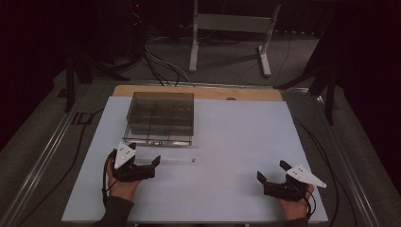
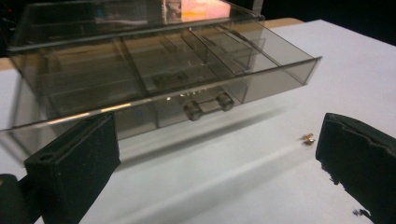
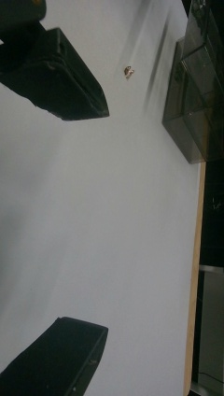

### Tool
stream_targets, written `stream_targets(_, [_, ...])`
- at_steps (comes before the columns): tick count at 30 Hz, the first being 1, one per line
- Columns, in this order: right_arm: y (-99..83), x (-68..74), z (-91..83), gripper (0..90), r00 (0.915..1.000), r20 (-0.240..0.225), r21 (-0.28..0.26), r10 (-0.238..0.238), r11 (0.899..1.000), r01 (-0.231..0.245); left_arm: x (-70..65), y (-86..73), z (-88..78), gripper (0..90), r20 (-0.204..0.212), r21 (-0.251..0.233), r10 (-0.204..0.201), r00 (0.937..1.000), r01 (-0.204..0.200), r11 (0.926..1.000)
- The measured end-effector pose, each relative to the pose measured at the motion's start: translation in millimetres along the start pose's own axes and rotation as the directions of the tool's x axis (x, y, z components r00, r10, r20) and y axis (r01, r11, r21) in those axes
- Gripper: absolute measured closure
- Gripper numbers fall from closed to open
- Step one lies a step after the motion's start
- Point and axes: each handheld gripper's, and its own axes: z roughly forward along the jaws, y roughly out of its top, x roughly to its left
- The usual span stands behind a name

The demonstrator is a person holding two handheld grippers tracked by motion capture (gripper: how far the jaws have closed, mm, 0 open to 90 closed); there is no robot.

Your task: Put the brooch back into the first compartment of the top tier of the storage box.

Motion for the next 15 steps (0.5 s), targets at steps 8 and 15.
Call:
stream_targets(8, [-0.1,0.8,0.4,0.0,1.0,-0.001,0.001,-0.002,1.0,0.002,-15.3,-1.2,13.6,0.4,0.027,0.032,0.012,0.9996,-0.013,0.9994])
stream_targets(15, [0.0,0.8,0.2,0.0,1.0,-0.001,-0.001,0.003,1.0,-0.003,-27.2,-3.0,24.6,0.4,0.047,0.053,0.017,0.9987,-0.02,0.9984])
